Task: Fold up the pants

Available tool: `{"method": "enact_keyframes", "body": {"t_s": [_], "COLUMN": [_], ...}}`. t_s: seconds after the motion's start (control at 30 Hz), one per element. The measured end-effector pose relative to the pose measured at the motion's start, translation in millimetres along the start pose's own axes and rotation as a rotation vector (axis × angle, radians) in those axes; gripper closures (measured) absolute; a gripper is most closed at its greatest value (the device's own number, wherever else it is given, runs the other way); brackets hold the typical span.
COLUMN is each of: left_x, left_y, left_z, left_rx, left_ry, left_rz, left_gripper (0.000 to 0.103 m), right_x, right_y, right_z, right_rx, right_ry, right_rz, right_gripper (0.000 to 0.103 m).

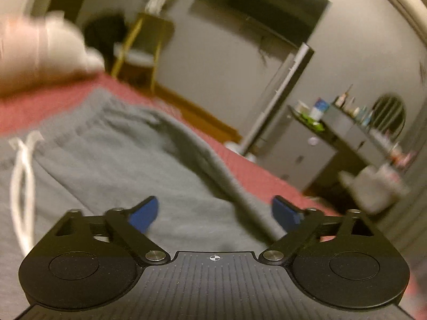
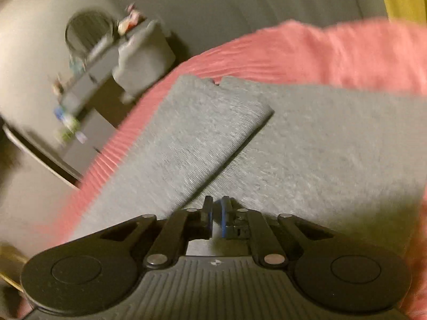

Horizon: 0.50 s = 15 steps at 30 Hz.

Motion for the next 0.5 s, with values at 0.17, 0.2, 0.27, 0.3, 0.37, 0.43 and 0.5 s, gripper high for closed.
{"method": "enact_keyframes", "body": {"t_s": [0.17, 0.2, 0.27, 0.3, 0.37, 0.43, 0.5], "left_x": [-65, -76, -102, -113, -130, -146, -168], "left_y": [-31, -34, -40, -42, -45, -46, -41], "left_z": [-23, -24, -20, -17, -14, -12, -13], "left_rx": [0.229, 0.234, 0.21, 0.195, 0.173, 0.167, 0.155], "left_ry": [0.014, -0.009, -0.009, -0.036, -0.058, -0.1, -0.136], "left_rz": [-0.18, -0.201, -0.239, -0.255, -0.253, -0.253, -0.321], "left_gripper": [0.029, 0.035, 0.037, 0.041, 0.042, 0.032, 0.035], "right_x": [-24, -32, -44, -48, -48, -51, -52], "right_y": [-13, -15, -14, -13, -12, -13, -12], "right_z": [4, 2, -9, -13, -17, -19, -15], "right_rx": [-0.122, -0.111, -0.102, -0.092, -0.077, -0.054, -0.064], "right_ry": [-0.128, -0.132, -0.138, -0.15, -0.154, -0.153, -0.158], "right_rz": [-0.054, -0.063, -0.069, -0.075, -0.075, -0.076, -0.087], "right_gripper": [0.054, 0.054, 0.054, 0.055, 0.067, 0.088, 0.088]}}
Point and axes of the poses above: each gripper's, at about its wrist camera, not at the fingertips, and x roughly against the way its jaws point, z to its right, y to its underside, the point moved 2 cm from there along -x, roughly the way its jaws point, and after that the axes turned 10 degrees about z, right-handed, at the moved point
